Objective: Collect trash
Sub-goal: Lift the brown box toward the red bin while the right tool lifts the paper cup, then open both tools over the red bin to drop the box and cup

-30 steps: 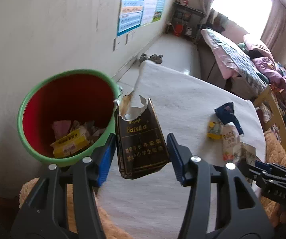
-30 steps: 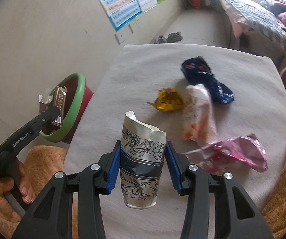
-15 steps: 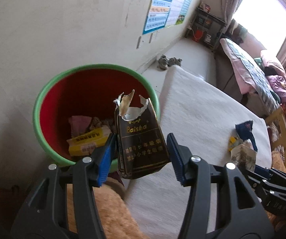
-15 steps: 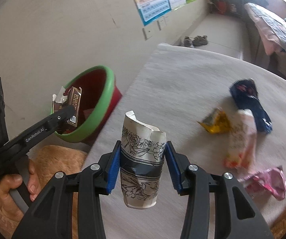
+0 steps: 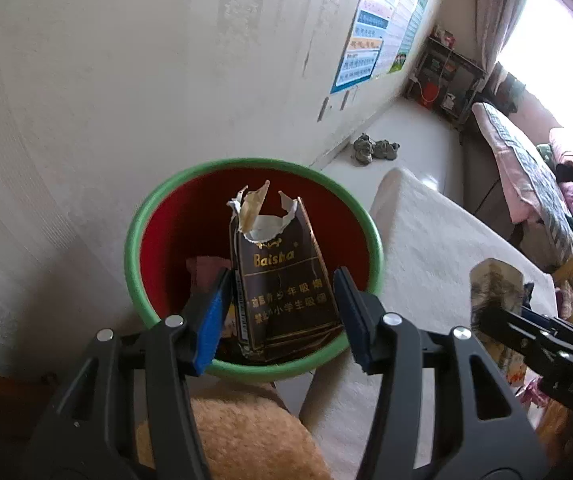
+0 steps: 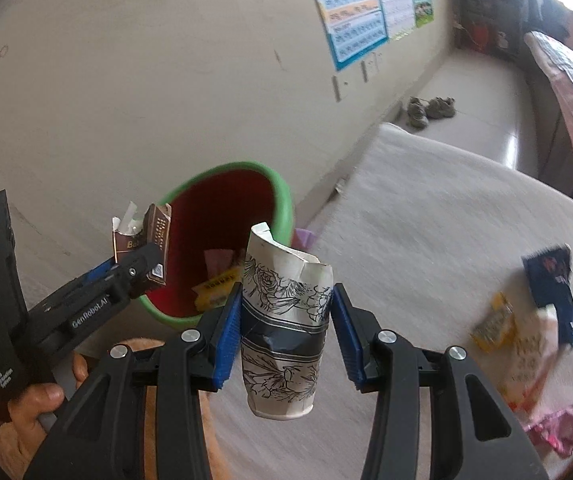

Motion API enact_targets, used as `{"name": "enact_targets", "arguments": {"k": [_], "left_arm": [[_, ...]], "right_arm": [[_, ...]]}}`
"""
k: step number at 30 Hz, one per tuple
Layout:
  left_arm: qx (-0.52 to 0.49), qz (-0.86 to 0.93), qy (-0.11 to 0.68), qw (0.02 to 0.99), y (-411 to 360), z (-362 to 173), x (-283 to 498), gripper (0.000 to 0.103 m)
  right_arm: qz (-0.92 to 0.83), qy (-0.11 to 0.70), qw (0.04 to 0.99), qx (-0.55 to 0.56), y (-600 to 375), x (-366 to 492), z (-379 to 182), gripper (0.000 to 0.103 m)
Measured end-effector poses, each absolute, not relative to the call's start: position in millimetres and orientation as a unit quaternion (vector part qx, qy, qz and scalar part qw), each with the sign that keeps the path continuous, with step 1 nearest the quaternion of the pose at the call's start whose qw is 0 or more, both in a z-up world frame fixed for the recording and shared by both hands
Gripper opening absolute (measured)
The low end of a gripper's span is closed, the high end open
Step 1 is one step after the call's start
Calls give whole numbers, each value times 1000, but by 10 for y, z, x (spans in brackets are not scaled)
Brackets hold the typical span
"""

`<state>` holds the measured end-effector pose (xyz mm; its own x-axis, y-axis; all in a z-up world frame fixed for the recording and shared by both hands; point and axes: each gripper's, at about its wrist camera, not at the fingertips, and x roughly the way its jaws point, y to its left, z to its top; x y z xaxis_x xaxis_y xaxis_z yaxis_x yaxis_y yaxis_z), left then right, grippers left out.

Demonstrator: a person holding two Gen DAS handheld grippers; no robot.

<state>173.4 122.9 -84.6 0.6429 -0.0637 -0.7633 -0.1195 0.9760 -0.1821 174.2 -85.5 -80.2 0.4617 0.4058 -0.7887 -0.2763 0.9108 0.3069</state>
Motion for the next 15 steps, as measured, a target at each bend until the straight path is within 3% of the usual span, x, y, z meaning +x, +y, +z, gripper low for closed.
{"name": "enact_targets", "arguments": {"k": [15], "left_arm": [[-141,25,433,890,1640,-958,2089,50]], "right_arm": [[230,482,844,41,-234,2166,-858,43]]}}
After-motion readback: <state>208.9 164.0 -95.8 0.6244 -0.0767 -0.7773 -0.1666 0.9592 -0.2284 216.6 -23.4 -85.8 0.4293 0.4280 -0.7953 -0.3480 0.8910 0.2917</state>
